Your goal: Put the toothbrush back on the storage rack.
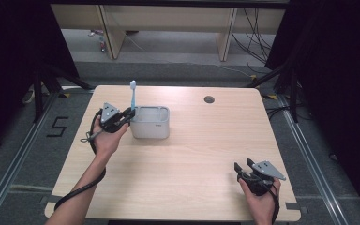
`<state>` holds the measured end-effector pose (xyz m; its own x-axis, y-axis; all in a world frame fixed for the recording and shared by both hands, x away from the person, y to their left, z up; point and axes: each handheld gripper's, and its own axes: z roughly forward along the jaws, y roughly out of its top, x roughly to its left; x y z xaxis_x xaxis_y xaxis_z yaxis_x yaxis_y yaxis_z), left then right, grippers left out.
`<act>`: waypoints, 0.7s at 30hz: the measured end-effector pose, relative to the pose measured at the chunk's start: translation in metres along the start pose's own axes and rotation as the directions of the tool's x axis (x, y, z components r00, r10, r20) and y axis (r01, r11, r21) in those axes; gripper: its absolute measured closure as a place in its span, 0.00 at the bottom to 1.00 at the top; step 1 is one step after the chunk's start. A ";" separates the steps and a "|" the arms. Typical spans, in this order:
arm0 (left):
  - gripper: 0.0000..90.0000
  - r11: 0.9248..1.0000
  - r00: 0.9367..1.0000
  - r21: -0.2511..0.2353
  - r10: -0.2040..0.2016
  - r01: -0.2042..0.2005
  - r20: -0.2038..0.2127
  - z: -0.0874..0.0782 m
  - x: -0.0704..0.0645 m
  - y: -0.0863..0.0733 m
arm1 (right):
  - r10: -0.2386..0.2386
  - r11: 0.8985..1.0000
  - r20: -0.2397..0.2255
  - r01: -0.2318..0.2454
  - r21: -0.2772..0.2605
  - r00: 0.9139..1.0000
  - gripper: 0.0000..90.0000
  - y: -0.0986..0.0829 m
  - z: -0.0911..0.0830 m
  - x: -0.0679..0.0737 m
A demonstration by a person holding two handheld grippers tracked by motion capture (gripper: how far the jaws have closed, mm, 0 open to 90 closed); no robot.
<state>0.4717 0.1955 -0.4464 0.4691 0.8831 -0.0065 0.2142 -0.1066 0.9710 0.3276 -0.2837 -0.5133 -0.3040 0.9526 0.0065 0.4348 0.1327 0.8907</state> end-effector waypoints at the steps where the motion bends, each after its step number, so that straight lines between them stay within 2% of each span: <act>1: 0.87 1.000 1.000 -0.001 0.001 -0.001 0.000 0.001 0.000 0.000 | 0.001 1.000 0.000 -0.001 0.000 1.000 0.50 0.000 0.000 0.000; 5: 0.87 1.000 1.000 0.009 0.003 -0.003 0.000 0.002 0.001 -0.001 | -0.001 1.000 0.001 0.001 0.000 1.000 0.50 0.000 0.000 0.000; 6: 0.87 1.000 1.000 0.012 0.002 -0.002 0.001 0.002 0.001 -0.001 | 0.006 1.000 0.000 -0.006 0.003 1.000 0.50 0.000 0.000 0.000; 7: 0.87 1.000 1.000 0.014 0.001 -0.001 0.001 0.003 0.001 -0.001 | 0.037 0.999 -0.005 -0.037 0.019 0.999 0.50 0.000 -0.001 0.003; 11: 0.87 1.000 1.000 0.029 0.002 -0.002 -0.001 0.004 0.001 -0.002 | 0.046 0.999 -0.006 -0.046 0.023 0.999 0.50 0.000 -0.001 0.004; 12: 0.87 0.999 1.000 0.032 0.000 0.000 0.000 0.005 0.001 -0.002 | 0.044 0.999 -0.006 -0.044 0.022 0.999 0.50 0.000 -0.001 0.003; 13: 0.87 0.999 1.000 0.033 -0.002 0.002 0.000 0.005 0.001 -0.002 | 0.003 1.000 -0.001 -0.003 0.007 1.000 0.50 0.000 0.000 0.000; 14: 0.87 0.999 1.000 0.039 0.003 -0.003 -0.001 0.006 0.002 -0.002 | 0.044 0.999 -0.006 -0.044 0.021 0.999 0.50 0.000 -0.001 0.003; 15: 0.87 0.999 1.000 0.041 0.000 0.000 0.000 0.006 0.001 -0.002 | 0.047 0.999 -0.006 -0.047 0.023 0.999 0.50 0.000 -0.001 0.003; 18: 0.87 0.999 1.000 0.054 0.000 0.000 0.000 0.007 0.002 -0.002 | 0.046 0.999 -0.006 -0.046 0.024 0.999 0.50 0.000 -0.001 0.003; 19: 0.87 0.998 1.000 0.058 -0.001 0.001 -0.001 0.007 0.001 -0.002 | 0.036 0.999 -0.005 -0.036 0.019 0.999 0.50 0.000 -0.001 0.003; 20: 0.87 0.998 1.000 0.062 -0.003 0.003 -0.001 0.008 0.001 -0.002 | 0.002 1.000 -0.002 -0.002 0.006 1.000 0.50 0.000 0.000 0.000; 21: 0.87 0.998 1.000 0.063 -0.004 0.004 -0.001 0.008 0.001 -0.002 | 0.002 1.000 -0.002 -0.002 0.006 1.000 0.50 0.000 0.000 0.000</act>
<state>0.4786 0.1932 -0.4507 0.4669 0.8842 -0.0105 0.2699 -0.1312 0.9539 0.3276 -0.2837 -0.5133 -0.3051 0.9523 0.0094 0.4407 0.1324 0.8878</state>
